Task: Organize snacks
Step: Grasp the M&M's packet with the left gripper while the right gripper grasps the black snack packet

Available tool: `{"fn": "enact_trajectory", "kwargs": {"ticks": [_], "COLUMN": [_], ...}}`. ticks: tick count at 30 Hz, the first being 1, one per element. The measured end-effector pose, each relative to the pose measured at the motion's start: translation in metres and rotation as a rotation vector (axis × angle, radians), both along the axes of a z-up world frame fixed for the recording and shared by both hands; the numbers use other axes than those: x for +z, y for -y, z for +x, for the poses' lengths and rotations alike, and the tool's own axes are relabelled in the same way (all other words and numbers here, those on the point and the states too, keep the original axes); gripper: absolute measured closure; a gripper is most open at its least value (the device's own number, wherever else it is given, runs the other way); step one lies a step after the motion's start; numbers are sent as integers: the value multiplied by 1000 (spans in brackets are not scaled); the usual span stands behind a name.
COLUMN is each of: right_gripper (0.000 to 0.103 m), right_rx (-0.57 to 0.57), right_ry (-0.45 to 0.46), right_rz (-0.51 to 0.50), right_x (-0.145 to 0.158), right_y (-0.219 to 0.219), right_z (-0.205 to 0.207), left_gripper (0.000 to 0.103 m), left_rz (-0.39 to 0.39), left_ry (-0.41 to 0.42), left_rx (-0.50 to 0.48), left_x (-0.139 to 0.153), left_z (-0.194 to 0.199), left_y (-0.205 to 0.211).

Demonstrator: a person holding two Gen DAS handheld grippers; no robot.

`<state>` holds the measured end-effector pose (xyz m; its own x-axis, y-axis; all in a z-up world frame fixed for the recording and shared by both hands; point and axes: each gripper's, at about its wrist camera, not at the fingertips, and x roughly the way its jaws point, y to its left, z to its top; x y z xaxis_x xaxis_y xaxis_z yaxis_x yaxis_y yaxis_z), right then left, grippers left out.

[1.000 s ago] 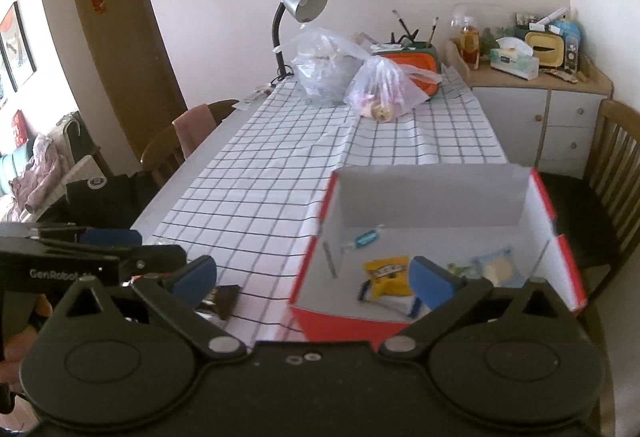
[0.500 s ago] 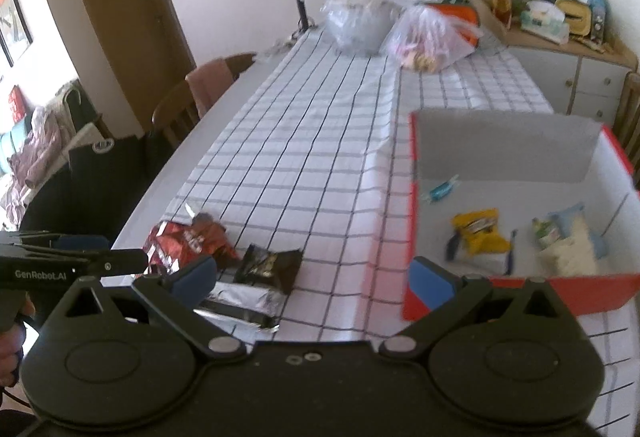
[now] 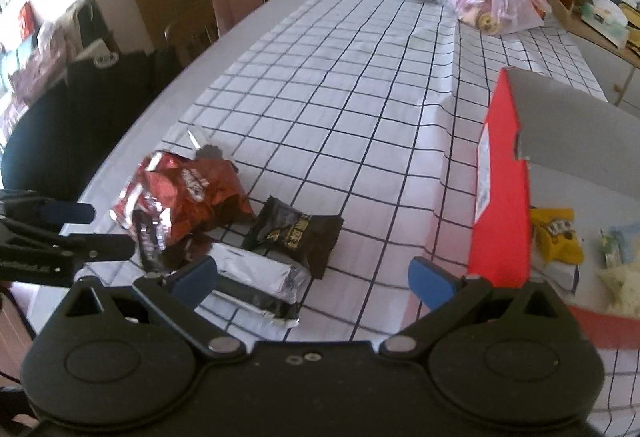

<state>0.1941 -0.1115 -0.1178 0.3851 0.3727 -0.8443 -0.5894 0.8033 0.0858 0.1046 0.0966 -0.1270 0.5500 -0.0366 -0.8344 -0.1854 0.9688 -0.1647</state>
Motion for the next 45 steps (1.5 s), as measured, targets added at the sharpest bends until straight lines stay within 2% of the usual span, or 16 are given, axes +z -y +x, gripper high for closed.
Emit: {"fn": "enact_trajectory", "kwargs": {"ticks": [10,16,22,27,29,33,35,41,45], "right_gripper": [6,10,19,24,30,36,43,57,64], "right_rx": [-12,-17,-7,-7,-4,-3,-10,-26,-20], "right_ry": [-49,-69,-69,-71,-72,-53,-47,-14,25], "right_rz": [-46,-20,-30,-30,-23,-21,-14,14,14], "right_x": [-38,-46,-53,-55,-55,-53,-51,-43,-37], "right_y": [-25,-34,-41,-43,-43,-43,-41,-35,-36], "right_z": [31,36,35,35,33,30,30,24,18], "left_gripper": [22,23,24,32,44,52,61,69,70], "left_rz": [20,16,-11,-22,-25,-29,-37,-27,-31], "left_ry": [-18,-23,-34,-43,-54,-64,-67,-75,-85], "left_rx": [-14,-8,-6,-15,-18,-23,-28,-21,-13], "left_x": [-23,-32,-38,-40,-41,-41,-42,-43,-42], "left_z": [13,19,21,22,23,23,24,24,24], "left_y": [2,2,1,2,3,4,5,6,5]}}
